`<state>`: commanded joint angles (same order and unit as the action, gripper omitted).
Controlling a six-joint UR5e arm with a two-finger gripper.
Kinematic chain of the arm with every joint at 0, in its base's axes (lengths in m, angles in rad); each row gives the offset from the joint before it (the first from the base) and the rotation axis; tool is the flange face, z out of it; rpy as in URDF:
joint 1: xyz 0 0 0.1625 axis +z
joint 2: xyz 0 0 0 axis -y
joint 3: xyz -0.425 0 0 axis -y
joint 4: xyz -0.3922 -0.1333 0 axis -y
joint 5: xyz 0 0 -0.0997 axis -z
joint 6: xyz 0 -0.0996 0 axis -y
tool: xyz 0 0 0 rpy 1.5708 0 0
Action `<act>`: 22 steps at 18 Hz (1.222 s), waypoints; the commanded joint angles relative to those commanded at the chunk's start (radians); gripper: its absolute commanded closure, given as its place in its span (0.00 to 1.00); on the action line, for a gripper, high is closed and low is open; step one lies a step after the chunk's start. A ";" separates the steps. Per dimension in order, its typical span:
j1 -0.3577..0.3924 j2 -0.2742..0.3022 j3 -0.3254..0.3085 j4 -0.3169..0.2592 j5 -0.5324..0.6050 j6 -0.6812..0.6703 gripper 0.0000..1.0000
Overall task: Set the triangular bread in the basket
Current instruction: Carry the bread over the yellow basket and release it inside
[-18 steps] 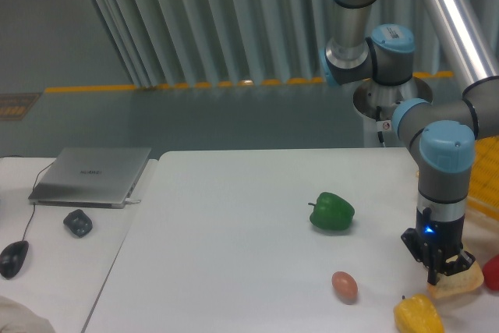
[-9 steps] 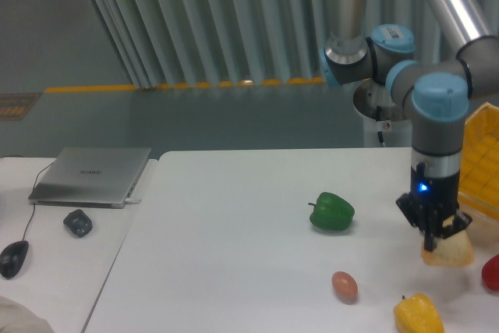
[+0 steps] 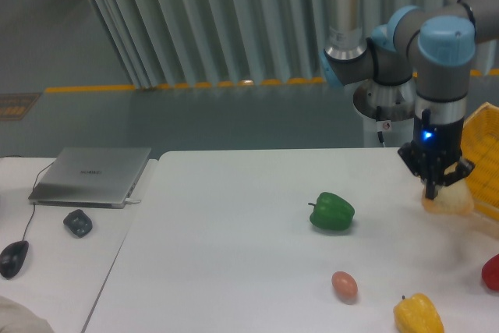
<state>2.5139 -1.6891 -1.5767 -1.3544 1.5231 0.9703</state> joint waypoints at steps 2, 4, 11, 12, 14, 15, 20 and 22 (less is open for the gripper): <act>0.028 0.020 -0.015 -0.032 0.020 0.131 1.00; 0.072 0.038 -0.025 -0.080 0.031 0.247 1.00; 0.157 0.061 -0.042 -0.127 0.103 0.539 0.44; 0.152 0.063 -0.046 -0.120 0.103 0.541 0.00; 0.149 0.086 -0.057 -0.126 0.112 0.539 0.00; 0.152 0.101 -0.086 -0.123 0.141 0.541 0.00; 0.137 0.092 -0.082 -0.111 0.138 0.541 0.00; 0.137 0.089 -0.039 -0.108 0.076 0.542 0.00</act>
<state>2.6507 -1.5999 -1.6156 -1.4619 1.5988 1.5125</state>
